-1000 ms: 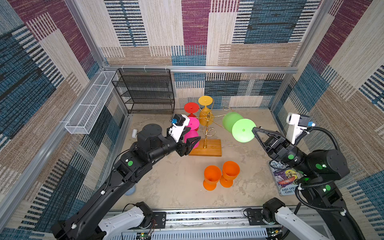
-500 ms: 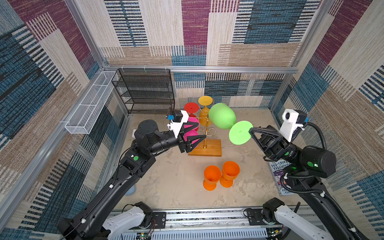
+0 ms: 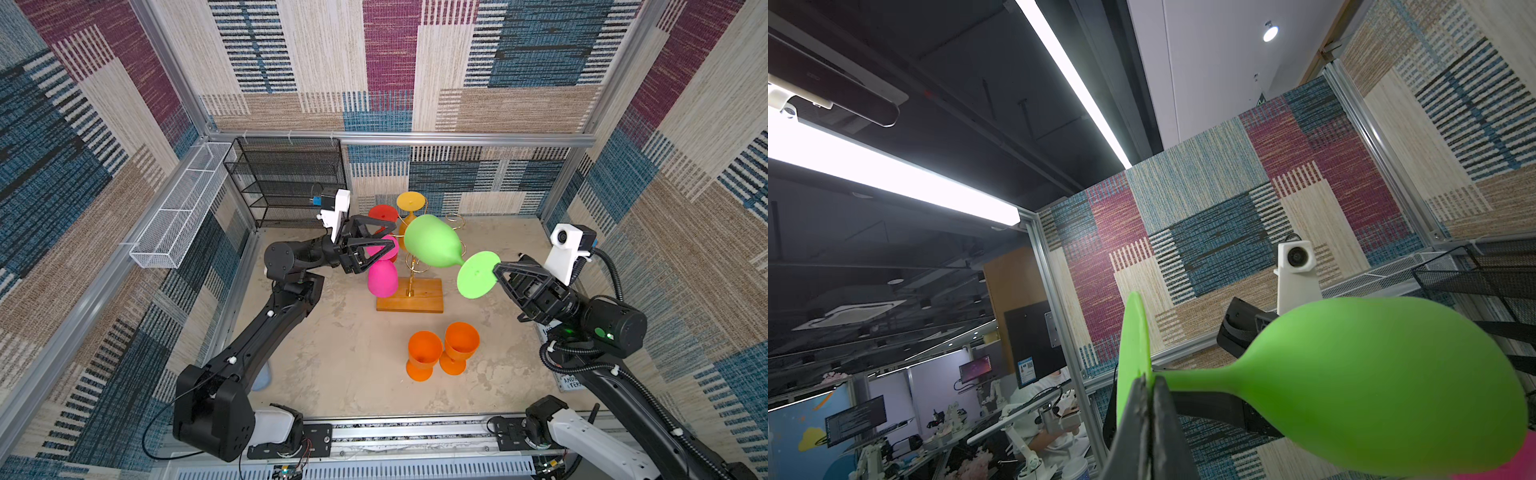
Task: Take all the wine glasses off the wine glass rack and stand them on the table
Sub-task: 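Lift the green glass toward the left gripper while the left gripper rises to meet it, then close the left gripper on the green glass bowl while the right gripper opens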
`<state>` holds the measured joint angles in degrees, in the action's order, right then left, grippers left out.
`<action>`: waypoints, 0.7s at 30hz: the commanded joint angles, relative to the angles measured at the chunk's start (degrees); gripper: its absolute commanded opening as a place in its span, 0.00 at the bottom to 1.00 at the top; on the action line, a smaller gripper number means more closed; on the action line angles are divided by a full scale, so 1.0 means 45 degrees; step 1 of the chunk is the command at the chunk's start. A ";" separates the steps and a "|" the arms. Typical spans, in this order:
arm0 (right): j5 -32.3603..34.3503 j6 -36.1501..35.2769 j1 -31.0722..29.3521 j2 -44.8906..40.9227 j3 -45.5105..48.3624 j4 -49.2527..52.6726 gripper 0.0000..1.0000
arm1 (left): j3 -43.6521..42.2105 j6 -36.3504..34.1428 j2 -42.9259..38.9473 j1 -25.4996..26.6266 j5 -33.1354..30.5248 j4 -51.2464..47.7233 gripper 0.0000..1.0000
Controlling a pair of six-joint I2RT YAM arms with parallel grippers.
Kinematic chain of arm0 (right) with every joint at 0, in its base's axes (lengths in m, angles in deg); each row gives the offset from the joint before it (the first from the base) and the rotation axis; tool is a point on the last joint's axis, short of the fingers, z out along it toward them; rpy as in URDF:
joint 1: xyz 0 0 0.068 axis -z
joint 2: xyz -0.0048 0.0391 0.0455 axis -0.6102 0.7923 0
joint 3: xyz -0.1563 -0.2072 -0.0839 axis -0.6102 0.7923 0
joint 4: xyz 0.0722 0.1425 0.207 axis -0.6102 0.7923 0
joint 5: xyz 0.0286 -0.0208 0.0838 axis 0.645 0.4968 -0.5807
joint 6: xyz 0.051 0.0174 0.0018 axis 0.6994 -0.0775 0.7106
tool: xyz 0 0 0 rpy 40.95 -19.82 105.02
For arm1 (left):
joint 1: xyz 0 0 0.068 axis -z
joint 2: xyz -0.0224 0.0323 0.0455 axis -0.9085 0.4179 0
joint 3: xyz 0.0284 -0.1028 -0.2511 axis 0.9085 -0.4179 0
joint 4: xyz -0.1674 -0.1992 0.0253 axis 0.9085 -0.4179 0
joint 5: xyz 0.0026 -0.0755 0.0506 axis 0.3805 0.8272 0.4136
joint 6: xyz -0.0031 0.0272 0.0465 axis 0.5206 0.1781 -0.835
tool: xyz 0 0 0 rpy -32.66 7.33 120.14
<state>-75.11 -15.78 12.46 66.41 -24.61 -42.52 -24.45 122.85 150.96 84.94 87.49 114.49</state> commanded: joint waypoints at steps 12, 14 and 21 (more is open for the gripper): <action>-0.0154 0.1209 -0.0076 0.1232 -0.0146 -0.2701 0.00 | 0.0424 0.2600 0.0582 0.0127 0.1176 0.2721 0.67; -0.0154 0.1236 -0.0132 0.1377 -0.0173 -0.2837 0.00 | 0.0444 0.2618 0.0638 0.0201 0.1171 0.2720 0.67; -0.0159 0.1186 -0.0212 0.1757 -0.0195 -0.2928 0.00 | 0.0619 0.2642 0.0681 0.0609 0.1116 0.2740 0.58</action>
<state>-75.32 -11.08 11.67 74.04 -24.98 -53.12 -22.33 134.13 154.06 87.23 91.82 124.79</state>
